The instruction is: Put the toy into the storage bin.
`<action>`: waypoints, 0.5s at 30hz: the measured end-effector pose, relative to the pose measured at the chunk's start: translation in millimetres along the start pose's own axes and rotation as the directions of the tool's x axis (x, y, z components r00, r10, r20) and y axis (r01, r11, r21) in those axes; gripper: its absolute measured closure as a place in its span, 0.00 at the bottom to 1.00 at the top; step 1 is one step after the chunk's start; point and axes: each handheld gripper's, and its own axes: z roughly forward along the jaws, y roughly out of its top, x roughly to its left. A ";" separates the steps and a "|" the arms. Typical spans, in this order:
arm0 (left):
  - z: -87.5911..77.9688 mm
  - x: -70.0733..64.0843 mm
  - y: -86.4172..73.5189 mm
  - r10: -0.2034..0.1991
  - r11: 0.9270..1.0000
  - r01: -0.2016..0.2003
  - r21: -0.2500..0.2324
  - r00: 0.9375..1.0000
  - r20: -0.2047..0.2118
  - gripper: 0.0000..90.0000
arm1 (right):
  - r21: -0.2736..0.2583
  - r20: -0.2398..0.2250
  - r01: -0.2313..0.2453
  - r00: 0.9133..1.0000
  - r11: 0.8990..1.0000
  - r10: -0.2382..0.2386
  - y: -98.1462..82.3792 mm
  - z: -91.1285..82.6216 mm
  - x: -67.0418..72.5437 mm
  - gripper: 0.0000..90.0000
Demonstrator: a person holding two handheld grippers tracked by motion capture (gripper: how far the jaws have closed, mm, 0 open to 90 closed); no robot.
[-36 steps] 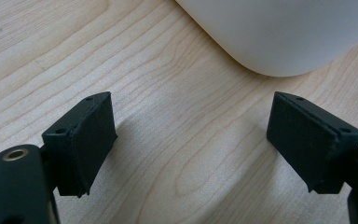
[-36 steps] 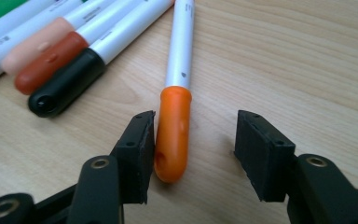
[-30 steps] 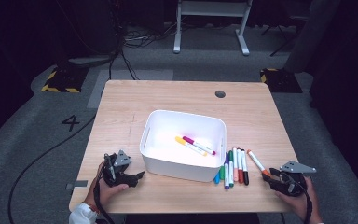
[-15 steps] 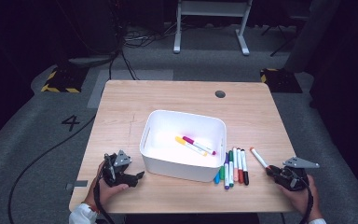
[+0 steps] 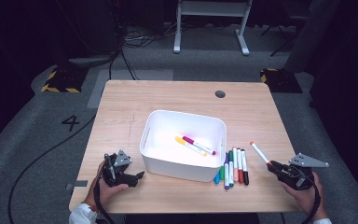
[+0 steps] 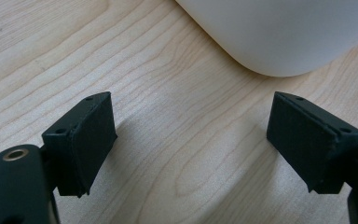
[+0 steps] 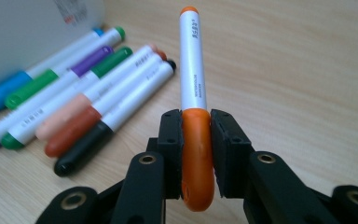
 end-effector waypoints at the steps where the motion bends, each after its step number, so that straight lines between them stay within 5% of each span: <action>1: 0.1 0.1 0.0 0.000 1.000 0.000 0.000 1.000 0.004 0.17 | -0.006 0.000 0.008 1.000 1.000 -0.008 3.3 -2.0 0.7 0.84; 15: 0.1 0.0 0.0 0.000 1.000 0.000 0.000 1.000 0.002 0.17 | -0.135 -0.056 0.140 0.987 0.981 -0.149 85.3 -24.9 27.0 0.84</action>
